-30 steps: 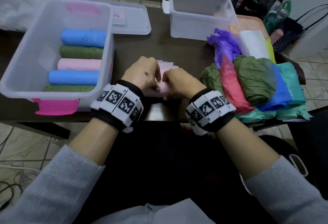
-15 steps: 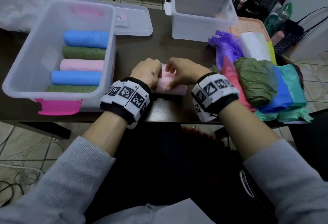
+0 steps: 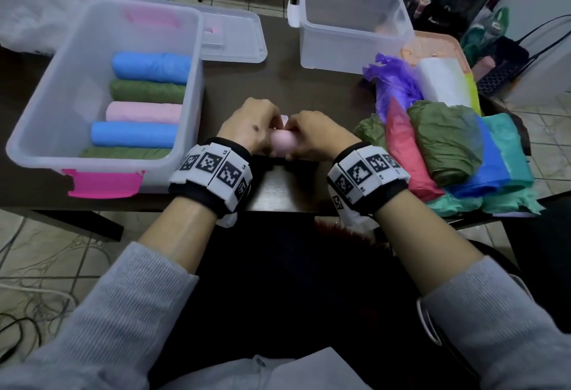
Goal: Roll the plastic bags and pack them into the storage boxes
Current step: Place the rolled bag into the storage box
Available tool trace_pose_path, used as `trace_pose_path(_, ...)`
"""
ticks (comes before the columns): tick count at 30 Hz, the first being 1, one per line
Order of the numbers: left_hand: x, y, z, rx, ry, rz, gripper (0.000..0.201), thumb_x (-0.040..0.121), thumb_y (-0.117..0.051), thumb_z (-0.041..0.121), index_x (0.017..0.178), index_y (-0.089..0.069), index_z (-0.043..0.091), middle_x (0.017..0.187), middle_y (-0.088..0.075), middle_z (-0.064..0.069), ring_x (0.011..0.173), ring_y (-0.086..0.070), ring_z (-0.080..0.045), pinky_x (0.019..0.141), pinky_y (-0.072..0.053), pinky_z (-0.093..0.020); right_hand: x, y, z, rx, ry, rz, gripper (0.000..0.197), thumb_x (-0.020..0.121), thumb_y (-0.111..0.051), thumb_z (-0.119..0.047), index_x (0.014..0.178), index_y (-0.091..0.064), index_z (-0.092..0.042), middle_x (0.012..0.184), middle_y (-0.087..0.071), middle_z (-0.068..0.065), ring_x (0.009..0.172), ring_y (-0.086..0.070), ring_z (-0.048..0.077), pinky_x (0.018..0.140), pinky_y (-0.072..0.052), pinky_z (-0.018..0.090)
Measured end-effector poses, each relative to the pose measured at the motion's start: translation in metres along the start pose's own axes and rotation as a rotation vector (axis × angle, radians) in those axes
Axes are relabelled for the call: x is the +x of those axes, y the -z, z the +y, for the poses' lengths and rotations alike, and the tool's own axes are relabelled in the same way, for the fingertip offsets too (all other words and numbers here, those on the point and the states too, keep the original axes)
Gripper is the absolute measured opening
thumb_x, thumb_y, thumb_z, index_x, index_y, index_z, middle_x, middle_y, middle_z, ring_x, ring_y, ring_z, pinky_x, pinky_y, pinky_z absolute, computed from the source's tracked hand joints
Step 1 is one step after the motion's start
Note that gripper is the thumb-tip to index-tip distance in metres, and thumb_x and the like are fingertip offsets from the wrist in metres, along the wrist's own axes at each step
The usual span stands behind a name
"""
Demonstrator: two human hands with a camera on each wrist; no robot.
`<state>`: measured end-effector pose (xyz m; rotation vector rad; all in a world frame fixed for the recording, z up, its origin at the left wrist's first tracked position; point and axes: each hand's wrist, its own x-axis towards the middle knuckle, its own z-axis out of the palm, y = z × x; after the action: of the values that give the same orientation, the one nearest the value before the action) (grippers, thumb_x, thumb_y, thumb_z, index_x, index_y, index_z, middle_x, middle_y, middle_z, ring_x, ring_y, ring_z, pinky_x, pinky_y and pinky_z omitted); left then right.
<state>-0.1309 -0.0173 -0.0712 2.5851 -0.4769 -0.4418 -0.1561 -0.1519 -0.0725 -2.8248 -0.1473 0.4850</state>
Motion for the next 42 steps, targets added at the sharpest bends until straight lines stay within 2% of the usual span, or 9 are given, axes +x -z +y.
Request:
trace_pose_path(5, -0.003, 0.002, -0.004, -0.03, 0.007, -0.025, 0.045, 0.057, -0.084, 0.004, 0.097, -0.071, 0.018, 0.098, -0.067, -0.005, 0.095, -0.063, -0.024, 0.084, -0.053, -0.036, 0.008, 0.014, 0.004, -0.003, -0.052, -0.119, 0.062, 0.055, -0.086, -0.043, 0.107, -0.059, -0.024, 0.105, -0.054, -0.003, 0.101, -0.05, 0.015, 0.078, -0.041, 0.028)
trace_pose_path(9, -0.002, 0.002, -0.004, -0.026, 0.002, -0.031, 0.043, 0.059, -0.084, 0.002, 0.098, -0.072, 0.016, 0.094, -0.066, -0.004, 0.095, -0.063, -0.024, 0.082, -0.052, -0.035, 0.012, 0.012, 0.002, -0.019, -0.047, -0.171, 0.114, 0.044, -0.088, -0.051, 0.138, -0.027, -0.032, 0.133, -0.033, 0.002, 0.126, -0.03, 0.022, 0.102, -0.036, 0.045)
trace_pose_path(12, -0.002, 0.002, -0.003, -0.033, 0.01, -0.029, 0.044, 0.059, -0.084, 0.0, 0.098, -0.072, 0.017, 0.1, -0.068, -0.007, 0.095, -0.063, -0.025, 0.084, -0.053, -0.037, 0.014, 0.006, 0.002, -0.083, -0.076, -0.216, 0.128, 0.042, -0.086, -0.057, 0.145, -0.012, -0.039, 0.141, -0.031, 0.002, 0.132, -0.025, 0.024, 0.103, -0.035, 0.051)
trace_pose_path(20, -0.002, 0.003, -0.004, -0.079, 0.017, -0.034, 0.047, 0.06, -0.084, 0.001, 0.104, -0.072, 0.014, 0.102, -0.07, -0.007, 0.097, -0.064, -0.02, 0.088, -0.051, -0.032, 0.012, -0.006, 0.001, -0.096, -0.048, -0.166, 0.088, 0.054, -0.081, -0.059, 0.122, -0.044, -0.017, 0.117, -0.042, 0.004, 0.112, -0.037, 0.022, 0.086, -0.038, 0.036)
trace_pose_path(24, -0.003, 0.003, -0.004, -0.096, 0.022, -0.035, 0.048, 0.057, -0.085, 0.004, 0.102, -0.073, 0.016, 0.095, -0.07, -0.005, 0.093, -0.064, -0.021, 0.083, -0.052, -0.032, 0.0, -0.01, 0.0, -0.043, 0.029, -0.069, 0.066, 0.07, -0.073, -0.052, 0.117, -0.049, -0.012, 0.114, -0.05, 0.008, 0.108, -0.049, 0.025, 0.083, -0.041, 0.032)
trace_pose_path(27, -0.003, 0.004, -0.004, -0.089, 0.01, -0.042, 0.044, 0.058, -0.084, 0.001, 0.098, -0.074, 0.018, 0.09, -0.071, -0.004, 0.089, -0.065, -0.019, 0.078, -0.052, -0.029, -0.016, -0.024, -0.003, -0.128, 0.05, 0.011, 0.064, 0.083, -0.062, -0.05, 0.126, -0.044, -0.007, 0.124, -0.047, 0.013, 0.116, -0.044, 0.029, 0.094, -0.04, 0.038)
trace_pose_path(33, -0.008, 0.005, -0.001, -0.067, 0.005, -0.065, 0.04, 0.061, -0.082, 0.002, 0.096, -0.074, 0.02, 0.091, -0.072, -0.002, 0.091, -0.066, -0.017, 0.082, -0.054, -0.031, -0.028, -0.038, -0.005, -0.146, 0.033, 0.123, 0.054, 0.092, -0.05, -0.044, 0.129, -0.04, -0.006, 0.129, -0.045, 0.013, 0.118, -0.043, 0.029, 0.094, -0.037, 0.04)
trace_pose_path(38, -0.028, 0.026, 0.014, -0.158, -0.038, 0.154, 0.054, 0.083, -0.066, 0.016, 0.134, -0.051, 0.013, 0.137, -0.052, -0.005, 0.126, -0.047, -0.016, 0.097, -0.032, -0.017, -0.019, -0.019, -0.014, 0.06, -0.021, 0.302, 0.044, 0.093, -0.052, -0.031, 0.125, -0.042, -0.003, 0.125, -0.046, 0.016, 0.117, -0.043, 0.033, 0.093, -0.038, 0.043)
trace_pose_path(42, -0.058, 0.074, 0.014, -0.265, -0.055, 0.469, 0.042, 0.094, -0.05, 0.021, 0.136, -0.048, 0.016, 0.141, -0.048, 0.0, 0.129, -0.044, -0.014, 0.103, -0.027, -0.018, -0.005, 0.009, -0.046, 0.382, 0.03, 0.498, 0.047, 0.091, -0.057, -0.036, 0.123, -0.047, -0.004, 0.119, -0.051, 0.015, 0.11, -0.049, 0.03, 0.091, -0.043, 0.045)
